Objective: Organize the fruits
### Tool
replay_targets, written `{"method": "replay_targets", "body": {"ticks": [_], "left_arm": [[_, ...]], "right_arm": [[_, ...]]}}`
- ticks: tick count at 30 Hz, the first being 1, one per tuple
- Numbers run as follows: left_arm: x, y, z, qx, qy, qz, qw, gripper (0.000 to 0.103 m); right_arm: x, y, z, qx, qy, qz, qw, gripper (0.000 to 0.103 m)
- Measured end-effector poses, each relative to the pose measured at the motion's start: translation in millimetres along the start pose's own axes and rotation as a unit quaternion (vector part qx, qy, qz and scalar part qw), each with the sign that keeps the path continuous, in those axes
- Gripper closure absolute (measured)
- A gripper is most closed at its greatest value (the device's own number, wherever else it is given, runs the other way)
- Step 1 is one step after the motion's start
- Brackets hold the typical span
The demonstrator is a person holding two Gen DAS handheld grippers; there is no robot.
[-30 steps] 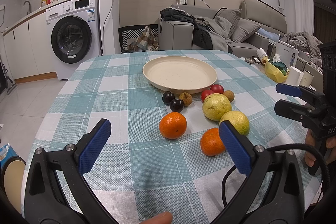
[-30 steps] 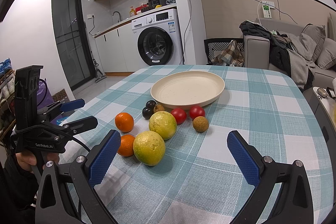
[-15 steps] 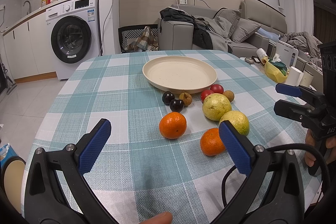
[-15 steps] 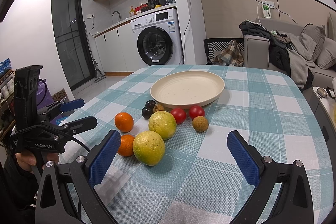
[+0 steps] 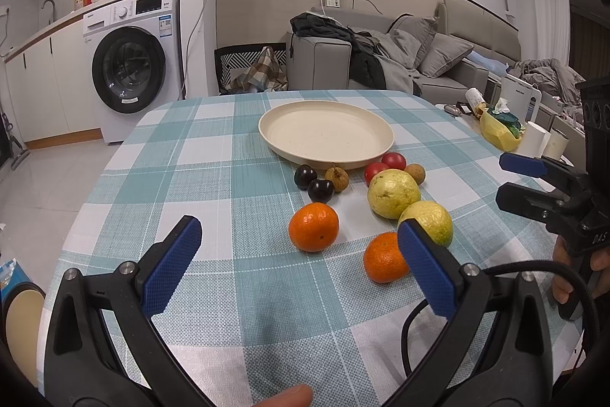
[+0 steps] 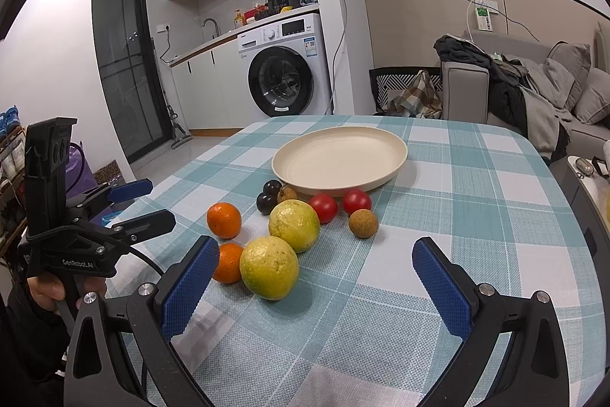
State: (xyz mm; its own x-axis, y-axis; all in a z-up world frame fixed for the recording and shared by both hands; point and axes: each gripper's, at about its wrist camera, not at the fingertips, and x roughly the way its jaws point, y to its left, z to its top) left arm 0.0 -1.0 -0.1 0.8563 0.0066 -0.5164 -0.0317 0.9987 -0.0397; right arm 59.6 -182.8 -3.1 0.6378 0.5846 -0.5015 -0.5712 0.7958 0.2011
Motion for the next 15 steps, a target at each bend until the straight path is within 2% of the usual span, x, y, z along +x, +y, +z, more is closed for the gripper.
{"method": "replay_targets", "body": {"ticks": [15], "left_arm": [[-2.7, 2.2, 0.2, -0.004, 0.004, -0.001, 1.0, 0.001]], "right_arm": [[1.7, -6.2, -4.9, 0.009, 0.009, -0.011, 1.0, 0.0]]}}
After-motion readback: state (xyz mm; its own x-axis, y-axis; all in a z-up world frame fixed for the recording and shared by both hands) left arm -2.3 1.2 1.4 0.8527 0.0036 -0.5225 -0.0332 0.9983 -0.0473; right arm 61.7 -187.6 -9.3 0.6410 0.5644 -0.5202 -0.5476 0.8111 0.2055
